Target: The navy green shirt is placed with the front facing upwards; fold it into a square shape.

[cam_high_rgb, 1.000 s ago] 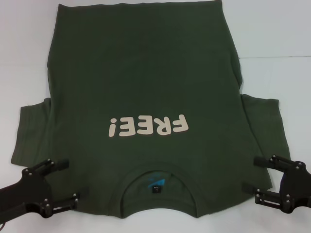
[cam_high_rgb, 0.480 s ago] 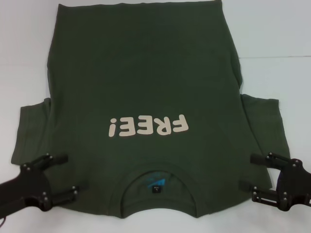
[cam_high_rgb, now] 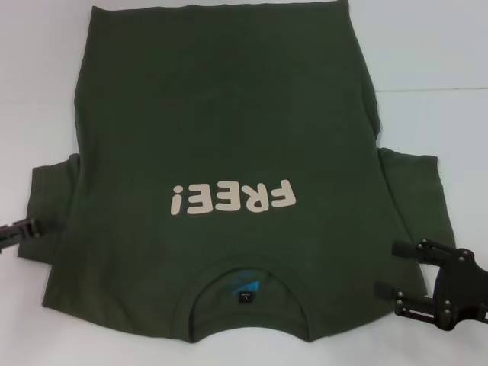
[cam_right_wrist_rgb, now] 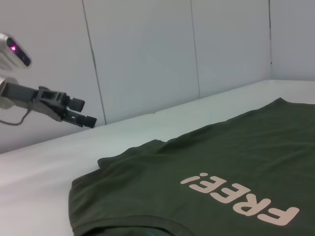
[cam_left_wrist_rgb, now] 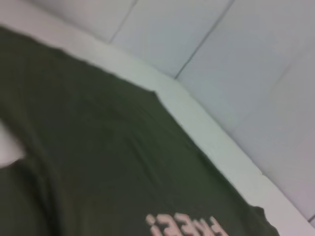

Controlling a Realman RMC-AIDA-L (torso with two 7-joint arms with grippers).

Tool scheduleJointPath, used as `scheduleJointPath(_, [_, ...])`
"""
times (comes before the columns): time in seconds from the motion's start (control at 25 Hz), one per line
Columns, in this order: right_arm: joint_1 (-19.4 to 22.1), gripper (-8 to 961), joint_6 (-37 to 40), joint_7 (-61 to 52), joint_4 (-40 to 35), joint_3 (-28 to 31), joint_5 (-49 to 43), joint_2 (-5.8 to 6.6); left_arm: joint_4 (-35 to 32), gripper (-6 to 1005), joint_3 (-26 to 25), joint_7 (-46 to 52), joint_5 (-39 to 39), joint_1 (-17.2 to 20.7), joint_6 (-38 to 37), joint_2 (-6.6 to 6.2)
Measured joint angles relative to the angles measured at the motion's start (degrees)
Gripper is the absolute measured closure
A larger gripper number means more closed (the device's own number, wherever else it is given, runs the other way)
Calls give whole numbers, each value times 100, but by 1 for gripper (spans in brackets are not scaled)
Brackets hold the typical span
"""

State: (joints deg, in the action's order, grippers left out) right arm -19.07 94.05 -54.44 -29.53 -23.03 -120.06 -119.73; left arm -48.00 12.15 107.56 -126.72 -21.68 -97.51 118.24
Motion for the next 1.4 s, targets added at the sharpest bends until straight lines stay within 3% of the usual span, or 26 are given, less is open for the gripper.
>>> scheduleJointPath(0.2, [-8,151,6,-3,0,-10,0,1,-193,80,14,1900,-1162,-418,227,-230])
scheduleJointPath(0.36, [-28,151,8,-10,0,-47,-1,-3,-64,80,329,2562,-1689,-669,656,-262])
scheduleJointPath(0.52, [-31,151,53,-14,-16,-124,-56,8,-14,79,726,2910,-1802,-781,1055,-281])
scheduleJointPath(1.0, [-44,151,131,-23,-40,-281,-97,12,-54,79,756,3311,-2324,-933,1378,-362])
scheduleJointPath(1.4, [-39,152,142,-29,-60,-281,-97,12,-4,88,1004,3440,-2339,-971,1794,-327])
